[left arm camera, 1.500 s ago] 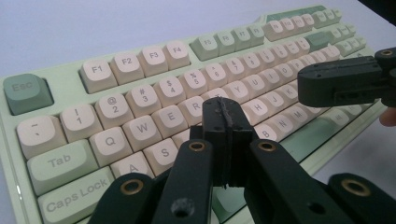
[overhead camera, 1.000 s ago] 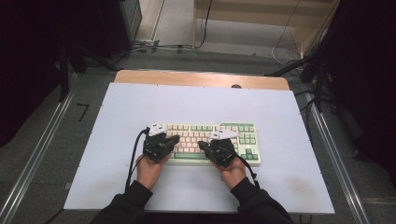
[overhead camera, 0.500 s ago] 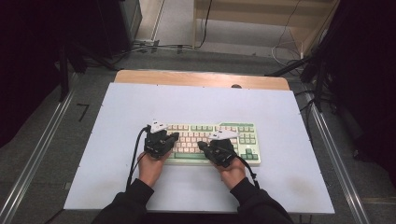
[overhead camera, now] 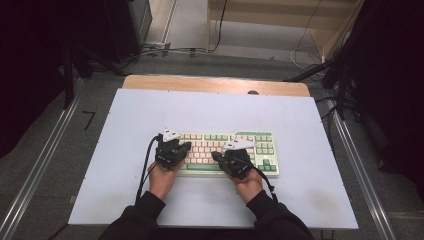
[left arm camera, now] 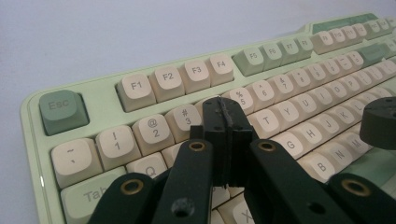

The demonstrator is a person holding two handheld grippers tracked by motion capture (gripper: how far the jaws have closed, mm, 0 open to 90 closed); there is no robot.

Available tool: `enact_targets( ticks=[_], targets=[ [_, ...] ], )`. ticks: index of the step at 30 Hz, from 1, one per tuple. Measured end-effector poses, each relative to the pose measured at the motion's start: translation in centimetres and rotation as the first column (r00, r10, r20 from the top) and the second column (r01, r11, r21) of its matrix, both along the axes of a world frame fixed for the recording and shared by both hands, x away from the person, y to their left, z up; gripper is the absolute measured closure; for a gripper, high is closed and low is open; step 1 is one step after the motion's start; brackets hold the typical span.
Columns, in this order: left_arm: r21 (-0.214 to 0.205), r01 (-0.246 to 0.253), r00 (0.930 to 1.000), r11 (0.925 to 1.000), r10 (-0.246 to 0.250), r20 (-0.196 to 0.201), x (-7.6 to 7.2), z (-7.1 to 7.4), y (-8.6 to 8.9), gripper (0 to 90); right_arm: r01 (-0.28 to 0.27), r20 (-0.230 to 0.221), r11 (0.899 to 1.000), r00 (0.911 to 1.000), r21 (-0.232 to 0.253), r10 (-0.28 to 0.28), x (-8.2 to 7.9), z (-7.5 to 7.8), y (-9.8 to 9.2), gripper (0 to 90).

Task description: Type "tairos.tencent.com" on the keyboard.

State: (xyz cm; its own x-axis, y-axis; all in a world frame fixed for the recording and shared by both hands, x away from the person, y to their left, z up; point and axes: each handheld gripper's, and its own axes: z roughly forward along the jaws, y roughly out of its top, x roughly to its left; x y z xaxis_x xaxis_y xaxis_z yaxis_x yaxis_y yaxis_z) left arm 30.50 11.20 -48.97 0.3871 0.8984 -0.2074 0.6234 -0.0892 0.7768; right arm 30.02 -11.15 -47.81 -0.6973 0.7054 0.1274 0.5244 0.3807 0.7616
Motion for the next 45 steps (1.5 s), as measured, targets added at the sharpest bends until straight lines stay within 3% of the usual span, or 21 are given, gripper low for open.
enact_targets(
  ticks=[11, 20, 45],
  targets=[
    [0.011, 0.008, 0.9998, 0.9999, -0.008, -0.018, 0.2, -0.3, -0.1, 90.0, -0.002, -0.001, 1.0, 1.0, -0.001, 0.002, 0.0, 0.0, 0.0, 87.8],
    [-0.013, 0.004, 1.0, 0.9999, -0.004, 0.009, -0.2, 0.4, 0.0, 90.0, -0.002, -0.001, 1.0, 1.0, 0.001, 0.002, 0.0, 0.0, 0.0, 87.8],
    [-0.022, 0.024, 0.9995, 0.9995, -0.024, 0.019, -0.9, 0.9, 0.0, 90.0, -0.011, -0.002, 1.0, 0.9999, -0.016, 0.011, 0.0, -0.3, 0.3, 87.8]
  ],
)
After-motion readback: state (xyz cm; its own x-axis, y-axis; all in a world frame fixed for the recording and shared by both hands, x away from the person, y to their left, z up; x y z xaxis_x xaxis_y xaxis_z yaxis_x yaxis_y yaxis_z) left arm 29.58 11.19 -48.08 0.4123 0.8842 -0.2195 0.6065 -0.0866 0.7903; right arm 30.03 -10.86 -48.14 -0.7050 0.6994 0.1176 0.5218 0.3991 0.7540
